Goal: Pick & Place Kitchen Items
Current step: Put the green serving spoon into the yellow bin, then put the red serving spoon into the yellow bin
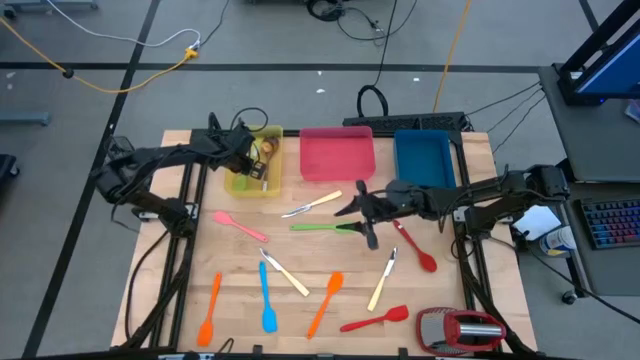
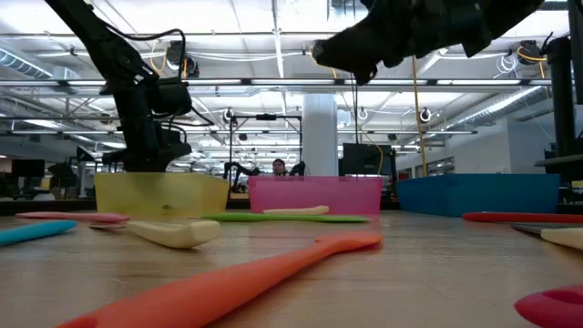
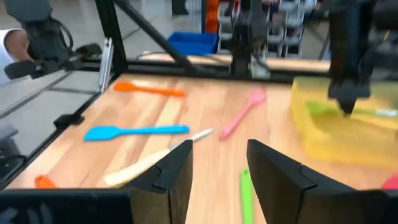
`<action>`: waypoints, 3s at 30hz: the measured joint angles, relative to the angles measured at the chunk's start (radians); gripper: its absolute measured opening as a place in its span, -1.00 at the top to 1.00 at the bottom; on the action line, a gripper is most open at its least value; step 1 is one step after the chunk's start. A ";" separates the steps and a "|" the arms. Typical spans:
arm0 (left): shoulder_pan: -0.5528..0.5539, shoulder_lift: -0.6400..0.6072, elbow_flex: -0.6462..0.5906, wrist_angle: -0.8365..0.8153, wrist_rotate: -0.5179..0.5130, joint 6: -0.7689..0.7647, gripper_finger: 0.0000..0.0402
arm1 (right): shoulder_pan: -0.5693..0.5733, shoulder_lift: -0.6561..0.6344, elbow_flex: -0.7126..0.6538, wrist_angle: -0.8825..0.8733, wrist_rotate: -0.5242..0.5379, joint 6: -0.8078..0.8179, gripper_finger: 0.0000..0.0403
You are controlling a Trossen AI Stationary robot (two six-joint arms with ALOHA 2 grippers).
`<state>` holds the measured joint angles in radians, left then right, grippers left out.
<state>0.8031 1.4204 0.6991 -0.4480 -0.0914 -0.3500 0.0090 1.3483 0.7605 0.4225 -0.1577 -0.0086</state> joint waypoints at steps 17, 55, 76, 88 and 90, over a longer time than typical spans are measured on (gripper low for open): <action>-0.003 0.011 0.000 0.061 -0.066 0.081 0.25 | 0.040 0.000 0.000 -0.112 0.001 0.056 0.31; -0.356 -0.292 0.000 0.510 0.169 0.292 0.45 | 0.183 -0.139 -0.095 -1.242 0.206 0.909 0.33; -0.356 -0.292 0.000 0.497 0.169 0.249 0.45 | 0.203 -0.142 -0.257 -1.006 0.234 0.792 0.85; -0.420 -0.287 0.000 0.476 0.179 0.295 0.45 | 0.201 -0.230 -0.249 -0.663 0.282 0.643 0.83; -0.446 -0.286 0.000 0.477 0.179 0.322 0.45 | 0.202 -0.229 -0.250 -0.535 0.303 0.552 0.83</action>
<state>0.3571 1.1341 0.6987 0.0291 0.0876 -0.0277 0.2106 1.1198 0.5106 -0.1128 0.1456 0.5434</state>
